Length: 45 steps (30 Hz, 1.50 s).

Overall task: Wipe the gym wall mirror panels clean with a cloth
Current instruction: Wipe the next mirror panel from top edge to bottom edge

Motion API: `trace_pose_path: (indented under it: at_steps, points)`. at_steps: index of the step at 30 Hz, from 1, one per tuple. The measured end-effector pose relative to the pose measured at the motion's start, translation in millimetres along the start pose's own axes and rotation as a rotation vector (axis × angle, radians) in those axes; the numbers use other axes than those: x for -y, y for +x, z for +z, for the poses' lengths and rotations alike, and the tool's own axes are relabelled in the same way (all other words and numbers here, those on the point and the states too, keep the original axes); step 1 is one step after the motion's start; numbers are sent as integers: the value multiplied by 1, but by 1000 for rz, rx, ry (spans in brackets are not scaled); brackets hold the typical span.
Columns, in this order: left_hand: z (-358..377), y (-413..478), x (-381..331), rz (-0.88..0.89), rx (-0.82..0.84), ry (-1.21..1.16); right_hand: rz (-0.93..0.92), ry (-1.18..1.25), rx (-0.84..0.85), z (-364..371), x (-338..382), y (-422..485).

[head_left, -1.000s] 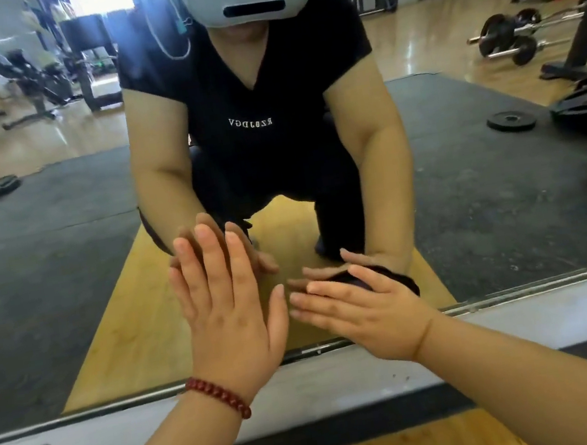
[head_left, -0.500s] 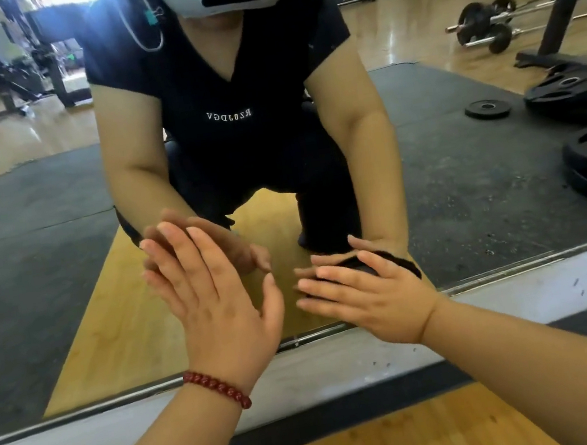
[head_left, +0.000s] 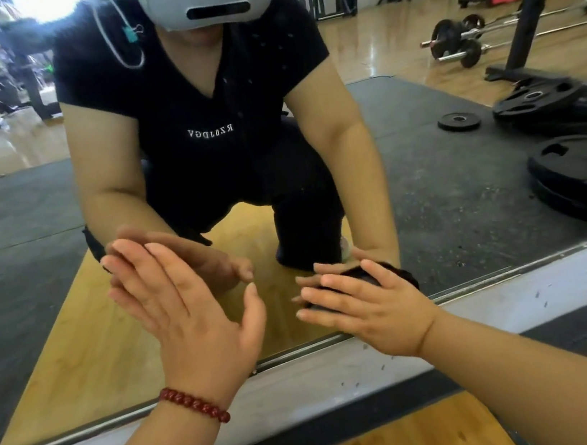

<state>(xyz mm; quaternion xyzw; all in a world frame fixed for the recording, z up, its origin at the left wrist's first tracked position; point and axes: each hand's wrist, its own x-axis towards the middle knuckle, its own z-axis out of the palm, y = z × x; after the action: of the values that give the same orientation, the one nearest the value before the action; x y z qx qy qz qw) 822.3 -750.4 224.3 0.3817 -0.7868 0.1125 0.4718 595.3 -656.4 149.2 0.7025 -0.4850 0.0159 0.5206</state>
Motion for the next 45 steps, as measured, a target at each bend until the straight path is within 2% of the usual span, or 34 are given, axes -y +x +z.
trace_pose_path:
  at_steps: [2,5,7,9,11,14,18,24,31,34,37,40,43,45]
  points:
    - [0,0,-1,-5,3,5,14,9,-10,-3,-8,8]
    - [0,1,0,5,-16,-1,368,81,-261,-27,-34,65]
    - [2,0,2,152,-37,5,589,141,-360,-46,-55,99]
    - [3,-1,2,383,-36,47,653,151,-394,-54,-65,110]
    - [0,1,-4,403,-13,46,617,136,-410,-48,-56,103]
    - [-9,12,-15,305,-17,3,485,107,-329,-32,-31,85]
    - [-17,21,-15,296,-35,65,398,105,-245,-37,-32,82]
    - [-36,62,-10,403,-100,137,451,160,-279,-64,-68,112]
    - [-63,122,-12,392,-172,185,482,151,-257,-74,-76,126]
    - [-61,120,-11,428,-154,238,538,140,-362,-103,-116,173]
    - [-68,127,-12,432,-173,178,563,147,-444,-120,-148,207]
    - [-83,150,-14,448,-229,155,402,106,-358,-110,-139,188]
    - [-96,176,-15,459,-230,178,188,65,-170,-108,-138,163]
    - [-98,183,-15,487,-200,211,197,135,-219,-118,-161,179]
